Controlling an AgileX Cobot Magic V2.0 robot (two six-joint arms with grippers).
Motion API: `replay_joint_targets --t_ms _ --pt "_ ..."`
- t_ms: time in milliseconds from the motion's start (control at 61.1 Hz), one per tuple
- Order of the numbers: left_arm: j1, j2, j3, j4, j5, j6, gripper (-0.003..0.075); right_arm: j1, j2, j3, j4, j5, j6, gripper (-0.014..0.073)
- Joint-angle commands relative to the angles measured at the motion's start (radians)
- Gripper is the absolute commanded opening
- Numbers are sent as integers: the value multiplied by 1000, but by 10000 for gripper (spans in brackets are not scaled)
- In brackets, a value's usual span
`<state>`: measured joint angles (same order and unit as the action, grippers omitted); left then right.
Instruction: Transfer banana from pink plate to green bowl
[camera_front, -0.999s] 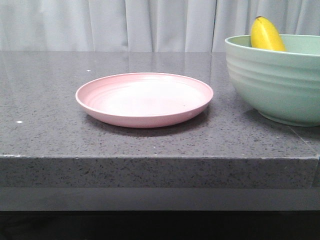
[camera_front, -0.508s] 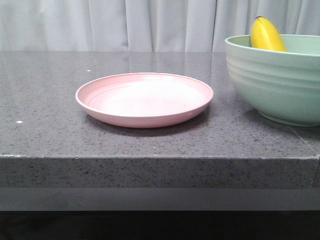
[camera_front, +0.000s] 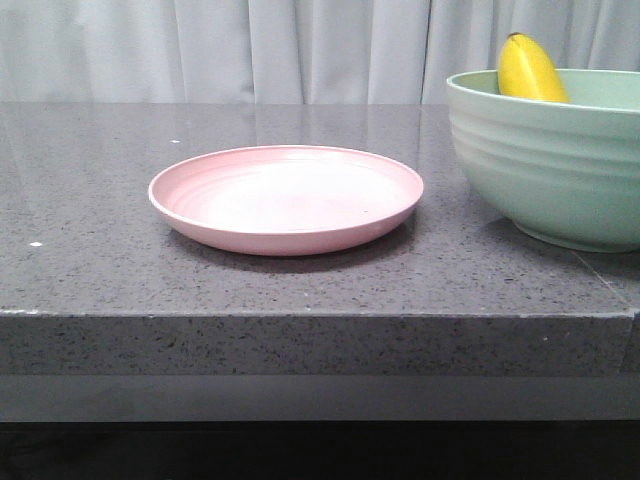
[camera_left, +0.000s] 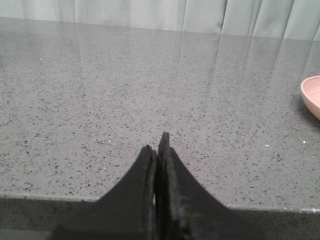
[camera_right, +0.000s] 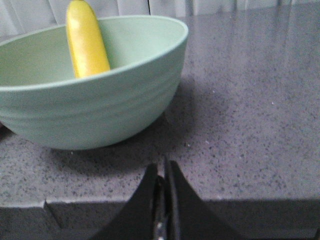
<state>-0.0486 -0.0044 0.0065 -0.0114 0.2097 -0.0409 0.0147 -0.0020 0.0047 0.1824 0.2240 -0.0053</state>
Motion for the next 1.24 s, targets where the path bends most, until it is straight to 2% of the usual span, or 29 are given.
replay_joint_targets --t_ms 0,1228 --pt "2 -20 5 -6 -88 -3 -20 -11 -30 19 -10 -119 5 -60" --pt "2 -20 5 -6 -88 -3 -20 -12 -32 23 -10 -93 5 -60"
